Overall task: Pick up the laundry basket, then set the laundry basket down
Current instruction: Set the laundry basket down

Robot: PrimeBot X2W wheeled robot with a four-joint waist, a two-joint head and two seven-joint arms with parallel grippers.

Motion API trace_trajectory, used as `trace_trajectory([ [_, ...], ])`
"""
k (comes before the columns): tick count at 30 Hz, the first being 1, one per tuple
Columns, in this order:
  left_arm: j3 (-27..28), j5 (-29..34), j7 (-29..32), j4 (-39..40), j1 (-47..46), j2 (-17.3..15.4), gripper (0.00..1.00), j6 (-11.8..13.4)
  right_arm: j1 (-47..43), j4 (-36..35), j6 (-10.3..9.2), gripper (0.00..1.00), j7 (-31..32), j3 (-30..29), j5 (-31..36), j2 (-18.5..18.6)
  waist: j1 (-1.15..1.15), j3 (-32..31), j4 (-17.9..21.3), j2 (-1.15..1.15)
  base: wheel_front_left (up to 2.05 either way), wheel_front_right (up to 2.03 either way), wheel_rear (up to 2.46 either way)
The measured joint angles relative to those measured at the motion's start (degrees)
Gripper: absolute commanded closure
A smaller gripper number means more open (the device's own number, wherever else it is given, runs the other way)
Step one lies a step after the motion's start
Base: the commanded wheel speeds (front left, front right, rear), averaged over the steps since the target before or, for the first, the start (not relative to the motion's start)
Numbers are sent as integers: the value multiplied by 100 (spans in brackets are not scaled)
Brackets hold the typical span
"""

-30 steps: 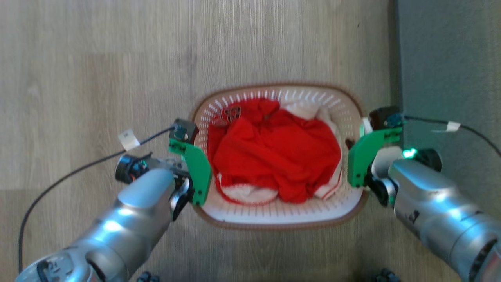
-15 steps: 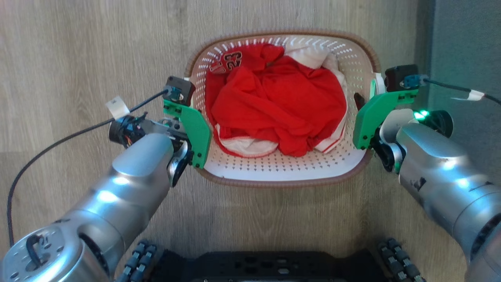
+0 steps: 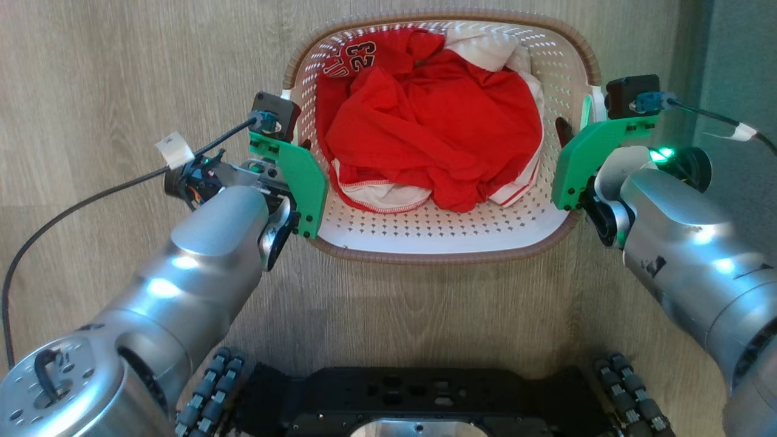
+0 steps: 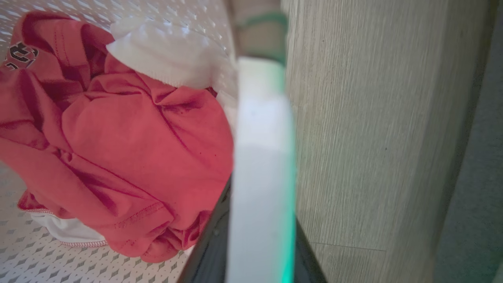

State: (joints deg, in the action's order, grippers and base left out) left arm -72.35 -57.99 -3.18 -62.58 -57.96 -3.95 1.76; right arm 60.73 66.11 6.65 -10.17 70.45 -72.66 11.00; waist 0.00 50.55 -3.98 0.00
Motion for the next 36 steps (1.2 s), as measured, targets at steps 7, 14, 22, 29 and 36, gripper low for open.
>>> trace_trajectory([
  [7,-9,0,0,4,-79,0,100,18,16,14,0,100,0,9,-2,0,0,127,-23,0,0,0,0],
  [14,-105,-21,-165,29,-86,16,0,225,45,79,1,0,87,62,-55,-11,0,198,-44,0,0,0,0],
  [22,-121,-108,-34,63,-109,127,0,339,129,105,26,0,100,141,-51,-158,0,175,-71,0,0,0,0],
  [29,-125,-108,2,60,-103,134,0,390,125,204,26,0,131,163,-51,-178,0,51,-92,0,0,0,0],
  [36,-126,-99,-67,-97,-17,138,0,483,-16,413,27,0,464,174,-60,-363,0,-301,-62,0,0,0,0],
])
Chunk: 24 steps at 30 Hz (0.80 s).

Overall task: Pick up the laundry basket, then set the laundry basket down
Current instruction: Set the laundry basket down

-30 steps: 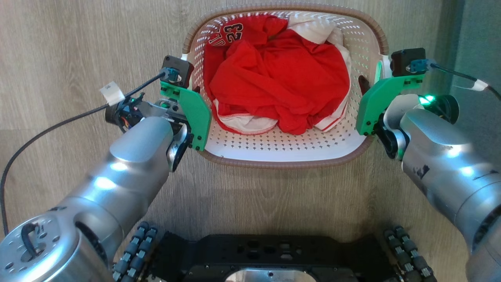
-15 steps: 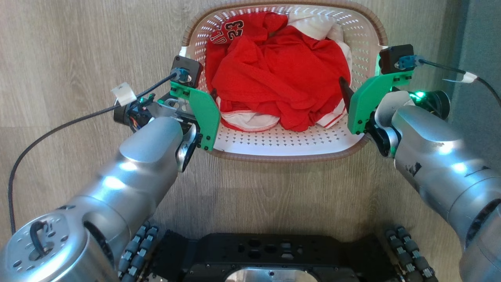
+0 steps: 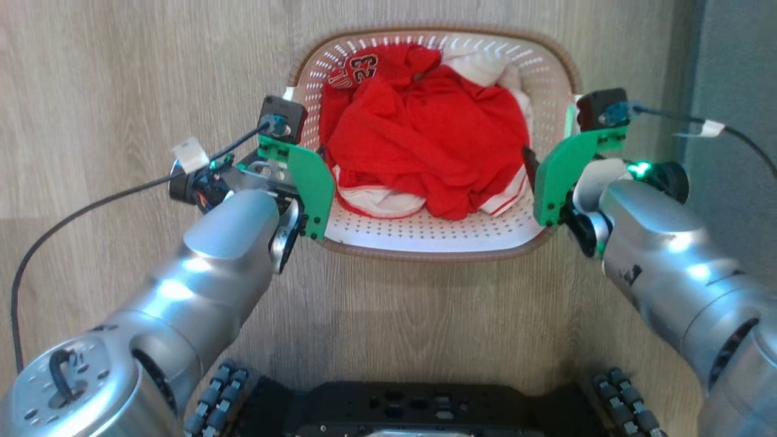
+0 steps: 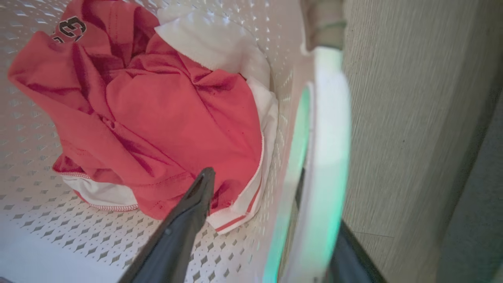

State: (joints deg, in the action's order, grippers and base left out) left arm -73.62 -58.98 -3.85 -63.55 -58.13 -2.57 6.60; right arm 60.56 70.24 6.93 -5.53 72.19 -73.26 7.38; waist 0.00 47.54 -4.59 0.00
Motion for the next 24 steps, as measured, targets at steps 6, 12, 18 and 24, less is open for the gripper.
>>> trace_trajectory([
  [6,-2,-1,20,-35,385,1,0,-58,-292,145,0,0,208,7,-49,-113,0,-484,32,0,0,0,0],
  [12,-9,-1,-93,-148,731,29,0,-97,-576,236,0,0,312,-35,-155,-197,0,-1105,77,0,0,0,0],
  [18,-10,-2,-253,-297,1039,30,0,-103,-733,237,16,0,300,-48,-200,-259,0,-1679,136,0,0,0,0],
  [24,-13,-4,-609,-431,1415,31,0,-102,-1075,98,16,0,115,-115,-292,-308,1,-2431,185,0,0,0,0],
])
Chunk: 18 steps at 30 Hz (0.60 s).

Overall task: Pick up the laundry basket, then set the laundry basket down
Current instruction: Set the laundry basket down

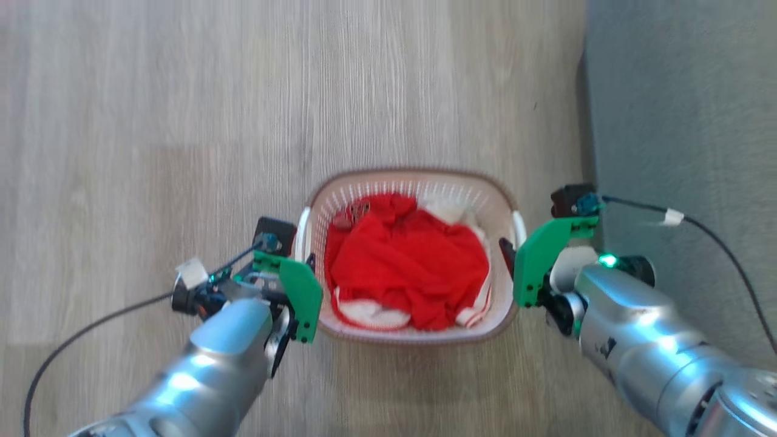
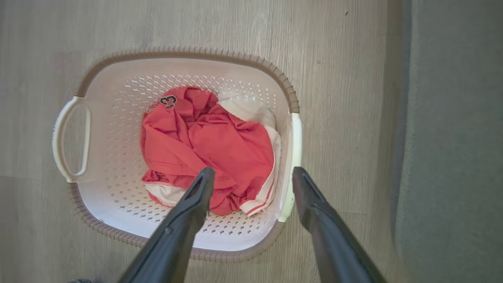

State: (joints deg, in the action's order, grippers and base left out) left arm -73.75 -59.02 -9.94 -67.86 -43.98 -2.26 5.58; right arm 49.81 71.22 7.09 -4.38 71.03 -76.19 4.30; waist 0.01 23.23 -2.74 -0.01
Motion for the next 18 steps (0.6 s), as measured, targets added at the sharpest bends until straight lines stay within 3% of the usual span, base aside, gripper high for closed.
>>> trace_trajectory([
  [12,44,-64,-410,-41,536,0,0,12,-502,-539,0,0,-833,-231,-232,79,0,-1320,111,0,0,0,0],
  [15,345,147,-427,253,515,-68,0,229,-523,-800,0,0,-968,-310,-70,246,0,-1537,131,0,0,0,0],
  [18,894,637,-428,979,519,-244,0,586,-522,-1247,0,0,-969,-973,381,477,0,-1687,141,0,0,0,0],
])
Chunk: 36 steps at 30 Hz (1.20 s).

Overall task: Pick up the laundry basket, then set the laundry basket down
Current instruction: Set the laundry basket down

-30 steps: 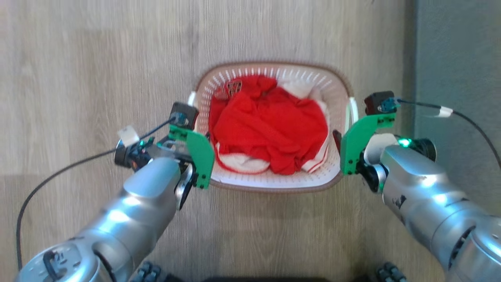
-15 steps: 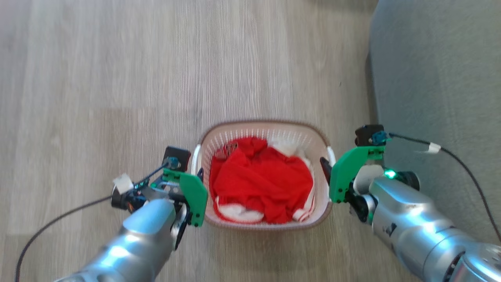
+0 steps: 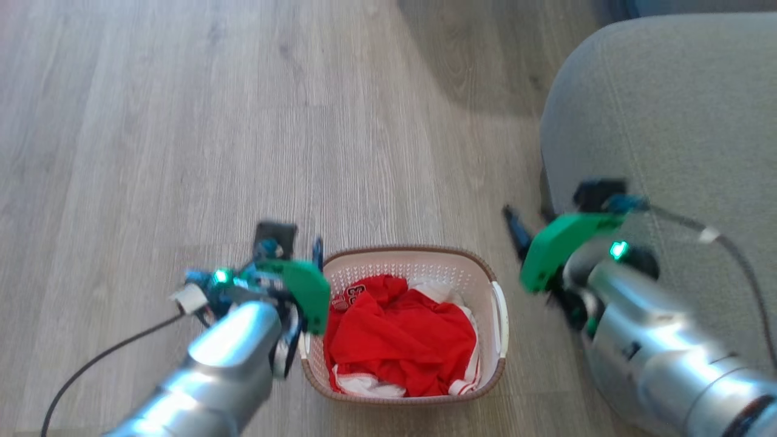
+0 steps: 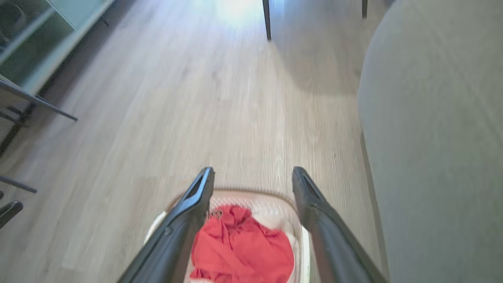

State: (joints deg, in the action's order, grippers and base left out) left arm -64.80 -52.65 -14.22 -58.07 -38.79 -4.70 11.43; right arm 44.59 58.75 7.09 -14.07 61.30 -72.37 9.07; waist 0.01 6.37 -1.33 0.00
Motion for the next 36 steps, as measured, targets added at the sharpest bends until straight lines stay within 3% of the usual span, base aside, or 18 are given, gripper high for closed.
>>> trace_trajectory([
  [3,732,698,-5,937,85,-300,0,299,-41,-619,0,0,-15,-1054,850,238,0,-104,5,0,0,0,0],
  [4,1251,1205,-7,1614,318,-454,0,389,-216,-1144,0,0,-16,-1850,1503,318,0,-172,0,0,0,0,0],
  [7,2001,1981,-7,2597,929,-547,0,508,-879,-2022,0,0,-18,-3000,2543,288,0,-274,-9,0,0,0,0],
  [10,2704,2661,-8,3466,1532,-557,0,513,-1745,-2813,0,0,-23,-4013,3415,75,0,-371,-19,0,0,0,0],
  [13,3420,3148,-16,4404,2010,-468,0,256,-2453,-3642,0,0,-24,-4635,4155,-229,0,-457,-27,0,0,0,0],
  [18,4366,3693,-49,5268,2664,-82,0,-236,-3082,-4944,0,0,-27,-5198,5049,-463,0,-520,-44,0,0,0,0],
  [23,4816,4066,-49,5544,3268,96,0,-555,-3639,-5879,0,0,-63,-5551,5782,-547,0,-562,-68,0,0,0,0],
  [29,4894,4356,-49,5382,3630,151,0,-899,-4364,-6026,0,0,-64,-5770,5783,-599,0,-616,-85,0,0,0,0],
  [36,4912,4481,-49,5257,3740,151,0,-999,-4426,-6011,0,0,-64,-5826,5715,-627,0,-619,-82,0,0,0,0],
])
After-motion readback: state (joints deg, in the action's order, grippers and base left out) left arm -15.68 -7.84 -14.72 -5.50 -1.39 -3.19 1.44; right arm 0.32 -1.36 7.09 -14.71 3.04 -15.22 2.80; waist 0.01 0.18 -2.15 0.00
